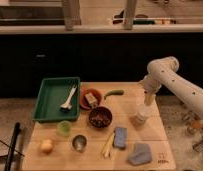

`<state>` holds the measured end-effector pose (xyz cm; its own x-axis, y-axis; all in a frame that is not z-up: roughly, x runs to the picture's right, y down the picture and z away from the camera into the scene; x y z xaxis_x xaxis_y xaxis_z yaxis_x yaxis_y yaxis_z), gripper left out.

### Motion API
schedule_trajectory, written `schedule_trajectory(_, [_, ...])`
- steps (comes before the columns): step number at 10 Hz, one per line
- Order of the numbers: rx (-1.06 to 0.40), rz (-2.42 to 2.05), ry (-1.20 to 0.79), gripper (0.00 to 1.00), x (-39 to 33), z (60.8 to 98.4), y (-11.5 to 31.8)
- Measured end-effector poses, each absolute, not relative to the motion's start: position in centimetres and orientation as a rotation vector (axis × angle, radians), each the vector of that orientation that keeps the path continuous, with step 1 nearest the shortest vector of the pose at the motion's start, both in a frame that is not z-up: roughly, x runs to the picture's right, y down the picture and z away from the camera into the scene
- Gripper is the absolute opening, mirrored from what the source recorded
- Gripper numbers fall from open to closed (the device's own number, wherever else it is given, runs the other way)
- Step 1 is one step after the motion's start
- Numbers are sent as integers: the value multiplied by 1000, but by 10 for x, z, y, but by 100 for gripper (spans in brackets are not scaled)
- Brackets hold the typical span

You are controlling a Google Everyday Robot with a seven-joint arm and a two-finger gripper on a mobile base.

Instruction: Place pepper in metal cup

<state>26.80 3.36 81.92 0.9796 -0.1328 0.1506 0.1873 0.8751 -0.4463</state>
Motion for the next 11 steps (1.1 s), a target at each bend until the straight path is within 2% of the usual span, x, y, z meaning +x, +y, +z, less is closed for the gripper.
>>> schedule_trajectory(6, [-473, -250, -168, 80, 228, 811, 19])
schedule_trajectory(11, [-453, -308, -171, 80, 186, 823, 10])
